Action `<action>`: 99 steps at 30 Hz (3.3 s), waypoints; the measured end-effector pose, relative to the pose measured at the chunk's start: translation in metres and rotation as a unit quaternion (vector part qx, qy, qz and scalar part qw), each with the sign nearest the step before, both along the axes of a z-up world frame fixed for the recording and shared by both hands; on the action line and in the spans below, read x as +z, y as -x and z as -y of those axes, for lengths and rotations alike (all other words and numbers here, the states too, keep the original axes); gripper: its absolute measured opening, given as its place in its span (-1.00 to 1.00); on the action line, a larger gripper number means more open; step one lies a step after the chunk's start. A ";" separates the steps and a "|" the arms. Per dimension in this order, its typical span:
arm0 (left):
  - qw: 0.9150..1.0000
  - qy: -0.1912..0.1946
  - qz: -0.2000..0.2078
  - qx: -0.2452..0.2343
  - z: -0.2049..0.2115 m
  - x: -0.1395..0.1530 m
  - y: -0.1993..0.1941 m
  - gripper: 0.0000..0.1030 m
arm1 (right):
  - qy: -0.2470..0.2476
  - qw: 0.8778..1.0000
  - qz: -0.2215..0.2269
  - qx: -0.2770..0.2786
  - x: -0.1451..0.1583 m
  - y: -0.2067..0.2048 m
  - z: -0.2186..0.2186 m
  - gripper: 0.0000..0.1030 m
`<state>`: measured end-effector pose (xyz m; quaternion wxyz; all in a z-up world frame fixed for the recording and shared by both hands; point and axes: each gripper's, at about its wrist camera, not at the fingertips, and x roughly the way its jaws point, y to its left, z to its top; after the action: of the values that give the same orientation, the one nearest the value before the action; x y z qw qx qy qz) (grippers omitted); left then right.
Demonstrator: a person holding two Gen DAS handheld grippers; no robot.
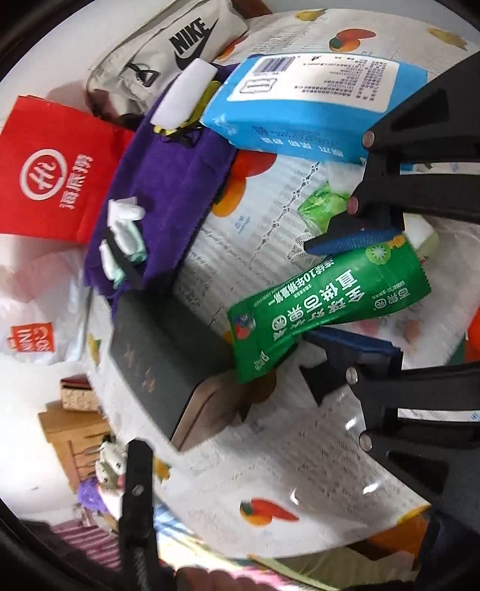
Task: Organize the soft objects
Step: 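Grasp the green snack packet with the right tool while the left tool approaches the clear bag, then close the left tool on the clear plastic bag and lift it, then carry the clear bag and the green packet with both tools over the purple towel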
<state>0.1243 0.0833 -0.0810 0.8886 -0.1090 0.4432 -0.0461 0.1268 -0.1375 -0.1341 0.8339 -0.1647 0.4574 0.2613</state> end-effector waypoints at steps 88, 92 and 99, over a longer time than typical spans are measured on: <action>0.989 -0.108 0.016 -0.103 0.095 -0.068 0.071 -0.81 | -0.089 0.983 0.007 -0.160 -0.034 0.085 0.112 -0.37; 0.991 -0.079 0.008 -0.106 0.088 -0.066 0.072 -0.86 | -0.114 0.980 0.001 -0.161 -0.029 0.087 0.114 -0.42; 0.995 -0.061 0.032 -0.078 0.069 -0.036 0.082 -0.87 | -0.132 0.978 0.029 -0.157 -0.001 0.094 0.118 -0.44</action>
<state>0.0423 0.0146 -0.1174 0.9011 -0.0181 0.4233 -0.0921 0.0325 -0.2559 -0.1350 0.8917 0.0135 0.4148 0.1804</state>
